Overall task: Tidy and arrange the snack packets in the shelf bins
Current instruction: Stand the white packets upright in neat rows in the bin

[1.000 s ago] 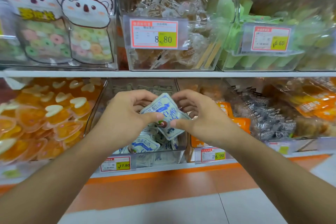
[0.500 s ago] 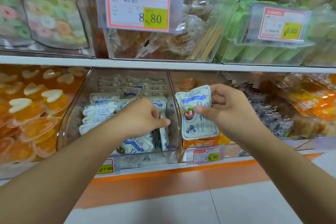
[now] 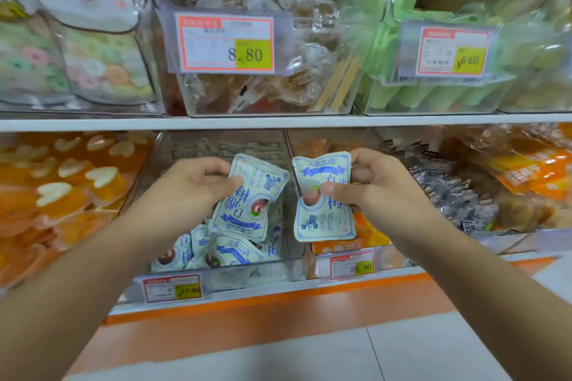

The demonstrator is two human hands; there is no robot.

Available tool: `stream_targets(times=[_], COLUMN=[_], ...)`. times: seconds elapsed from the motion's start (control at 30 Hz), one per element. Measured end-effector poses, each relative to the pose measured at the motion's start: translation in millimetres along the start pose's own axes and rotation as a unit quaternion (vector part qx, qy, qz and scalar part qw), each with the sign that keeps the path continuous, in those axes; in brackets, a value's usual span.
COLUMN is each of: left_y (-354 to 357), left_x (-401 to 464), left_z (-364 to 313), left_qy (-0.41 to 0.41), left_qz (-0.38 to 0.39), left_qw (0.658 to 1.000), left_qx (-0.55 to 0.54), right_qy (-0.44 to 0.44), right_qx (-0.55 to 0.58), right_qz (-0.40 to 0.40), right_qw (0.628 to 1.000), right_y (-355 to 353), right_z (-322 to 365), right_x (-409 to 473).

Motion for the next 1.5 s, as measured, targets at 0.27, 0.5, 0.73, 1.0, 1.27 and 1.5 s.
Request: stream_targets(times=[0.27, 0.5, 0.73, 1.0, 1.27, 1.5], left_y=[3, 18, 9, -1, 23, 28], left_x=[-27, -37, -38, -27, -33, -33], left_z=[-11, -14, -17, -18, -32, -32], left_qy=[0.01, 0.021, 0.09, 0.079, 0.072, 0.143], left_qz=[0.029, 0.11, 0.047, -0.027, 0.06, 0.089], left_qw=[0.992, 0.985, 0.994, 0.996, 0.996, 0.98], left_qx=[-0.122, -0.132, 0.051, -0.03, -0.005, 0.105], right_qy=[0.01, 0.015, -0.011, -0.072, -0.12, -0.125], right_qx=[0.072, 0.123, 0.073, -0.004, -0.059, -0.097], right_qz=[0.007, -0.031, -0.038, -0.005, -0.018, -0.015], right_qw=[0.997, 0.992, 0.997, 0.997, 0.991, 0.987], right_y=[25, 33, 30, 22, 31, 37], right_z=[16, 14, 9, 20, 25, 19], right_x=[-6, -8, -8, -9, -6, -3])
Point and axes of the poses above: each hand's wrist, its own x-axis towards the middle knuckle, its own y-axis out of the palm, z = x × y, the point moved 5 cm from there along x, towards the middle knuckle, and after that the axes turned 8 degrees about -y, right-handed, at the moved point
